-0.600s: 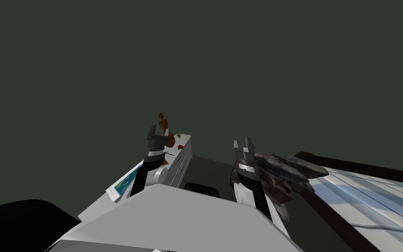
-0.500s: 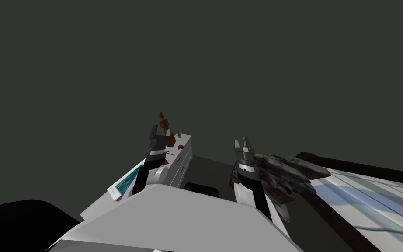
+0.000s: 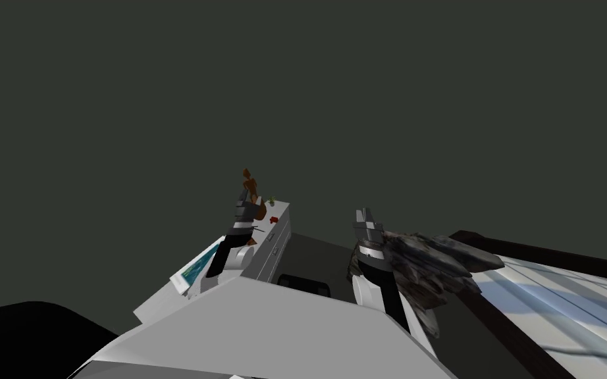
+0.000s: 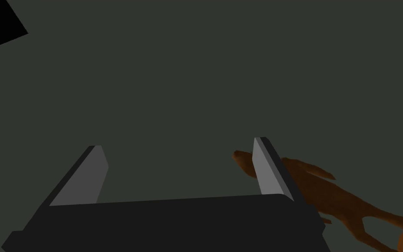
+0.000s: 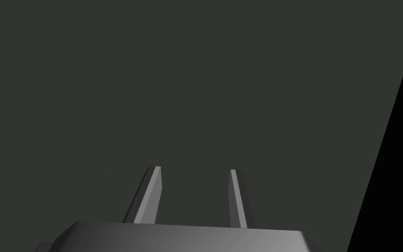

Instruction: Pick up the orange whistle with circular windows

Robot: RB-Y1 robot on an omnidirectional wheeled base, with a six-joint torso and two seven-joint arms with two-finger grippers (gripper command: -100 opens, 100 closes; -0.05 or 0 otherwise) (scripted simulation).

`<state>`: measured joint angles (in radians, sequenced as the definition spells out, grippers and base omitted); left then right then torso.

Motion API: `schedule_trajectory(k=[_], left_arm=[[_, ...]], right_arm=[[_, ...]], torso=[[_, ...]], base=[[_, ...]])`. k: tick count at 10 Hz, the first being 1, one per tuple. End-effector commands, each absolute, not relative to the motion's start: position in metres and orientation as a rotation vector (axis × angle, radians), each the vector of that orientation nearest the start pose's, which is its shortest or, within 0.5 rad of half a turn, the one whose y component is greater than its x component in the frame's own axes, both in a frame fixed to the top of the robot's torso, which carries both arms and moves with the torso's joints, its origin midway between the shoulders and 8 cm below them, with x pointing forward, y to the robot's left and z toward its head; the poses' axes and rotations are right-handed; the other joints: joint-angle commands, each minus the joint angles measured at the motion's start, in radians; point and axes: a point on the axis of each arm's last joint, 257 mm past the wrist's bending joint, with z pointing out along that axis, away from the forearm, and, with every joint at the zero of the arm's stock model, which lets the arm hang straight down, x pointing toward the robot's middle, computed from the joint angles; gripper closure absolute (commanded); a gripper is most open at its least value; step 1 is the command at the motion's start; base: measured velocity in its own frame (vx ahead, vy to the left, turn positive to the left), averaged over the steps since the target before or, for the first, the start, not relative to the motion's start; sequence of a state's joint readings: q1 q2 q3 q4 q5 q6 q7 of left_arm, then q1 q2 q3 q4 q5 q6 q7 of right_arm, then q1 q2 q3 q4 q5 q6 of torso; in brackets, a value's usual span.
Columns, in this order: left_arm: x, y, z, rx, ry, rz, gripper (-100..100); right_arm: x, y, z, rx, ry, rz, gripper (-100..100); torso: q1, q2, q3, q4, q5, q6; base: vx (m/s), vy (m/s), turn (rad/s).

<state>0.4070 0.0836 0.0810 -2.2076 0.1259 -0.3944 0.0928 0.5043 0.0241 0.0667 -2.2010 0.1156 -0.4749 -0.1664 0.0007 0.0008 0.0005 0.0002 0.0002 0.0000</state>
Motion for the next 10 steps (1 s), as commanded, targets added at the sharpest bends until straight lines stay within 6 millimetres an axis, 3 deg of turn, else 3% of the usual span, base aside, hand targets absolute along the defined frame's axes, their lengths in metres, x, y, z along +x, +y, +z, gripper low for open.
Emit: schedule_trajectory(k=[1,2,4,9,10], left_arm=[[0.395,0.316,-0.007,-0.819,0.677,-1.374,-100],[0.396,0.317,-0.01,-0.828,0.684,-1.371,-100],[0.422,0.322,-0.032,-0.881,0.749,-1.342,-100],[0.454,0.33,-0.065,-0.969,0.845,-1.295,-100],[0.467,0.334,-0.079,-0.999,0.881,-1.275,-100]], right_arm=[[0.367,-0.249,-0.018,0.767,0.694,1.424,0],[0.367,-0.249,-0.018,0.767,0.694,1.424,0],[0.367,-0.249,-0.018,0.767,0.694,1.424,0],[0.367,-0.249,-0.018,0.767,0.694,1.424,0],[0.367,-0.249,-0.018,0.767,0.694,1.424,0]], torso=[[0.0,0.0,0.0,0.0,0.0,0.0],[0.0,0.0,0.0,0.0,0.0,0.0],[0.0,0.0,0.0,0.0,0.0,0.0],[0.0,0.0,0.0,0.0,0.0,0.0],[0.0,0.0,0.0,0.0,0.0,0.0]], base=[[-0.026,0.009,0.051],[-0.018,0.007,0.008],[-0.02,0.007,0.042],[-0.017,0.008,0.02],[-0.014,0.013,0.03]])
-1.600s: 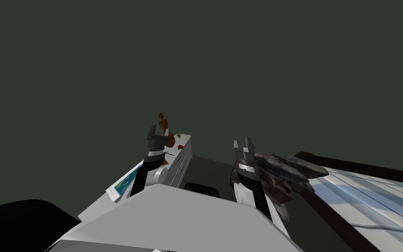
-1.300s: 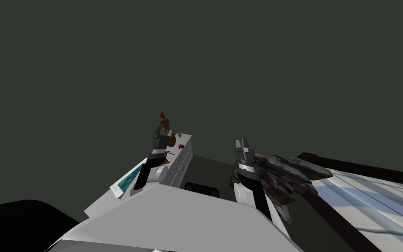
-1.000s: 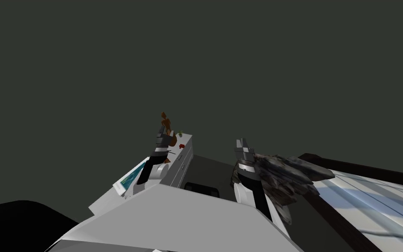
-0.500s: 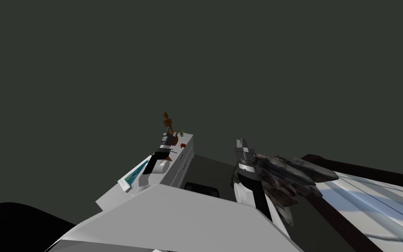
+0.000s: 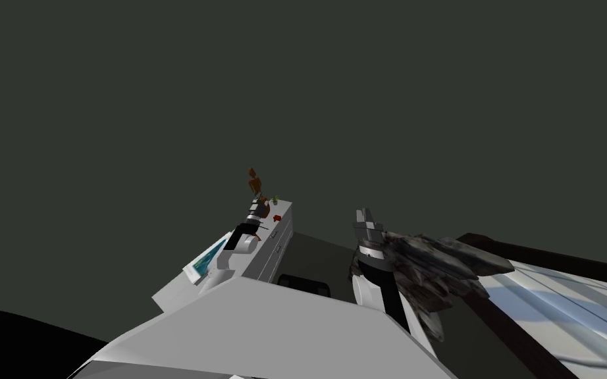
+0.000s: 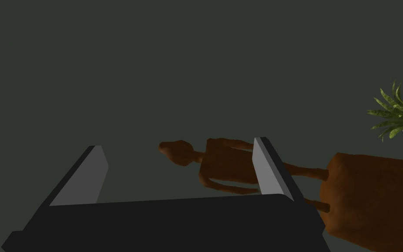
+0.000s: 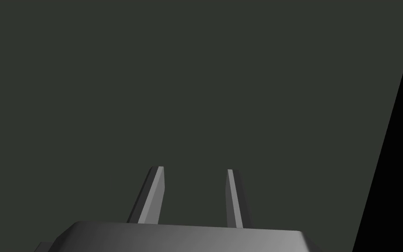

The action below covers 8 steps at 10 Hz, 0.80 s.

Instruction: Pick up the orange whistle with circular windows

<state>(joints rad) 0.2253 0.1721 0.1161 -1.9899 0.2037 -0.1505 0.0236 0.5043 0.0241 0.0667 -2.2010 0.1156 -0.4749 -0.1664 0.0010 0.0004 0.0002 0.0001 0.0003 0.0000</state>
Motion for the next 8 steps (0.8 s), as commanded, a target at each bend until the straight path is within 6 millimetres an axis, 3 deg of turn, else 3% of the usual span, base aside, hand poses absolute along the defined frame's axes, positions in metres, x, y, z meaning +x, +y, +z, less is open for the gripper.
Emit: schedule_trajectory(k=[1,8], left_arm=[[0.469,0.334,-0.082,-1.011,0.891,-1.27,-100],[0.524,0.35,-0.141,-1.16,1.069,-1.168,-100]], right_arm=[[0.367,-0.249,-0.018,0.767,0.694,1.424,0],[0.367,-0.249,-0.018,0.767,0.694,1.424,0]], torso=[[0.0,0.0,0.0,0.0,0.0,0.0],[-0.001,-0.001,0.0,0.0,0.0,0.0]], base=[[-0.011,0.01,0.01],[-0.007,0.011,0.012]])
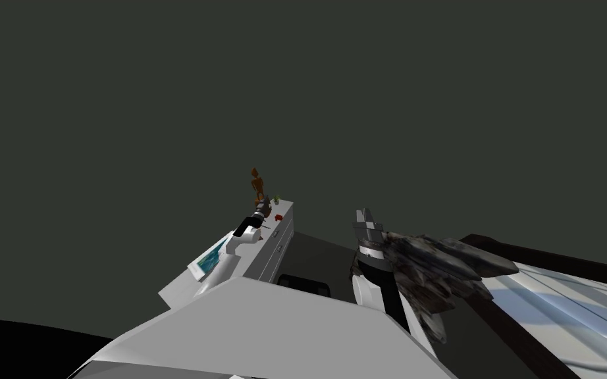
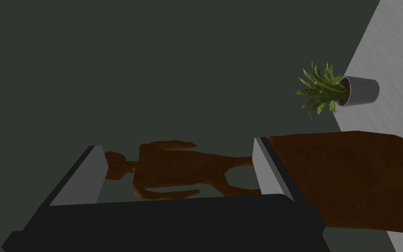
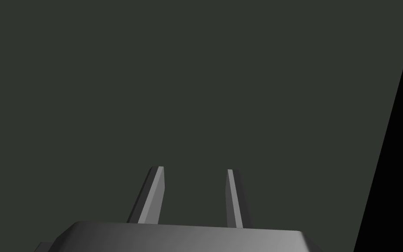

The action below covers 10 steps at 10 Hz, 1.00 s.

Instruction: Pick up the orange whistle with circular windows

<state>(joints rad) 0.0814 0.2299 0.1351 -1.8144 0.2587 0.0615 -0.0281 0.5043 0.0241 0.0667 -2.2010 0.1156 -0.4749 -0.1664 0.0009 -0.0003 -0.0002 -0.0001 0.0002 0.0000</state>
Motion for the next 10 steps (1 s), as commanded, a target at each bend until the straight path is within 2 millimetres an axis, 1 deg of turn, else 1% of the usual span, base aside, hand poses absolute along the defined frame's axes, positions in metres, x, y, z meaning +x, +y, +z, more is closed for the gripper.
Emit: schedule_trajectory(k=[1,2,3,4,5,6,7,8,9,10], left_arm=[[0.525,0.353,-0.157,-1.193,1.092,-1.148,-100],[0.535,0.356,-0.158,-1.202,1.116,-1.136,-100],[0.536,0.359,-0.177,-1.243,1.145,-1.112,-100],[0.547,0.362,-0.177,-1.249,1.164,-1.1,-100],[0.547,0.365,-0.194,-1.285,1.19,-1.078,-100],[0.547,0.365,-0.197,-1.293,1.197,-1.073,-100],[0.557,0.369,-0.206,-1.319,1.228,-1.05,-100],[0.556,0.371,-0.217,-1.346,1.249,-1.034,-100],[0.566,0.374,-0.22,-1.36,1.271,-1.018,-100],[0.563,0.376,-0.235,-1.394,1.295,-0.996,-100]], right_arm=[[0.367,-0.249,-0.018,0.767,0.694,1.424,0],[0.367,-0.249,-0.018,0.767,0.694,1.424,0],[0.367,-0.249,-0.018,0.767,0.694,1.424,0],[0.367,-0.249,-0.018,0.767,0.694,1.424,0],[0.367,-0.249,-0.018,0.767,0.694,1.424,0],[0.367,-0.249,-0.018,0.767,0.694,1.424,0],[0.367,-0.249,-0.018,0.767,0.694,1.424,0],[0.367,-0.249,-0.018,0.767,0.694,1.424,0],[0.367,-0.249,-0.018,0.767,0.694,1.424,0],[0.367,-0.249,-0.018,0.767,0.694,1.424,0]], torso=[[0.0,0.0,0.0,0.0,0.0,0.0],[0.0,0.0,0.0,0.0,0.0,0.0],[0.0,0.0,0.0,0.0,0.0,0.0],[0.0,0.0,0.0,0.0,0.0,0.0],[0.0,-0.001,0.0,0.0,0.0,0.0],[0.0,-0.001,0.0,0.0,0.0,0.0],[-0.001,0.0,0.0,0.0,0.0,0.0],[0.0,0.0,0.0,0.0,0.0,0.0],[0.0,0.0,0.0,0.0,0.0,0.0],[0.0,-0.001,0.0,0.0,0.0,0.0]], base=[[0.002,0.011,0.002],[0.005,0.012,0.004],[0.005,0.01,-0.002],[0.007,0.013,-0.001],[0.007,0.01,-0.006],[0.0,0.0,0.0],[0.004,0.009,-0.005],[0.008,0.01,-0.01],[0.013,0.014,-0.008],[0.012,0.011,-0.009]])
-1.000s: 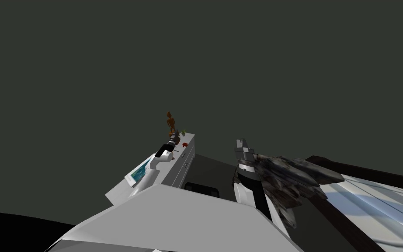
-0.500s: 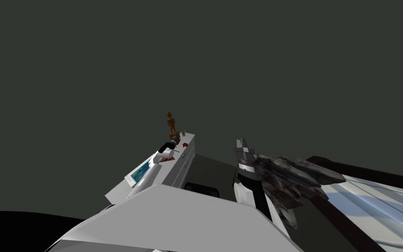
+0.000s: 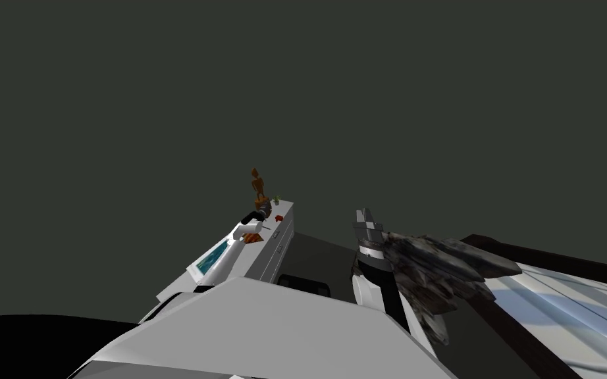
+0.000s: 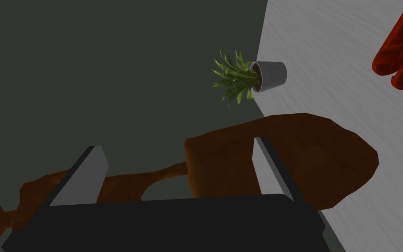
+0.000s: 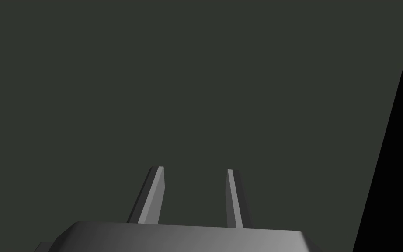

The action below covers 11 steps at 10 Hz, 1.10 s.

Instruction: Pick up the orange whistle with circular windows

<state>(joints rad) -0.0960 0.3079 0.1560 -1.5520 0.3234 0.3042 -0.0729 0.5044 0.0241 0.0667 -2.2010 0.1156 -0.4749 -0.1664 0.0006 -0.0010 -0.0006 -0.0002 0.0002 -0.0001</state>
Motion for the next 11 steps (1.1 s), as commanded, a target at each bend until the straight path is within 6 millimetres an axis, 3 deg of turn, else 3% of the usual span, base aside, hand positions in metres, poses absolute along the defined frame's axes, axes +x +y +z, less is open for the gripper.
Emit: schedule_trajectory(k=[1,2,3,4,6,7,8,9,11], left_arm=[[0.574,0.377,-0.232,-1.402,1.316,-0.987,-100],[0.569,0.381,-0.253,-1.449,1.348,-0.956,-100],[0.579,0.382,-0.25,-1.457,1.365,-0.947,-100],[0.574,0.386,-0.271,-1.503,1.396,-0.915,-100],[0.58,0.387,-0.275,-1.533,1.431,-0.893,-100],[0.575,0.391,-0.292,-1.566,1.446,-0.869,-100],[0.582,0.391,-0.292,-1.585,1.472,-0.856,-100],[0.577,0.394,-0.307,-1.618,1.49,-0.831,-100],[0.58,0.394,-0.313,-1.656,1.527,-0.805,-100]], right_arm=[[0.367,-0.249,-0.018,0.767,0.694,1.424,0],[0.367,-0.249,-0.018,0.767,0.694,1.424,0],[0.367,-0.249,-0.018,0.767,0.694,1.424,0],[0.367,-0.249,-0.018,0.767,0.694,1.424,0],[0.367,-0.249,-0.018,0.767,0.694,1.424,0],[0.367,-0.249,-0.018,0.767,0.694,1.424,0],[0.367,-0.249,-0.018,0.767,0.694,1.424,0],[0.367,-0.249,-0.018,0.767,0.694,1.424,0],[0.367,-0.249,-0.018,0.767,0.694,1.424,0]], torso=[[0.0,0.0,0.0,0.0,0.0,0.0],[0.0,0.0,0.0,0.0,0.0,0.0],[0.0,0.0,0.0,0.0,0.0,0.0],[0.0,0.0,0.0,0.0,0.0,0.0],[0.0,0.0,0.0,0.0,0.0,0.0],[0.0,0.0,0.0,0.0,0.0,0.0],[0.0,0.0,0.0,0.0,0.0,0.0],[0.0,0.0,0.0,0.0,0.0,0.0],[0.0,0.001,0.0,0.0,0.0,0.0]], base=[[0.013,0.012,-0.016],[0.01,0.013,-0.015],[0.007,0.015,-0.014],[0.01,0.014,-0.013],[0.006,0.006,-0.007],[0.01,0.012,-0.023],[0.014,0.015,-0.021],[0.01,0.014,-0.016],[0.007,0.009,-0.013]])
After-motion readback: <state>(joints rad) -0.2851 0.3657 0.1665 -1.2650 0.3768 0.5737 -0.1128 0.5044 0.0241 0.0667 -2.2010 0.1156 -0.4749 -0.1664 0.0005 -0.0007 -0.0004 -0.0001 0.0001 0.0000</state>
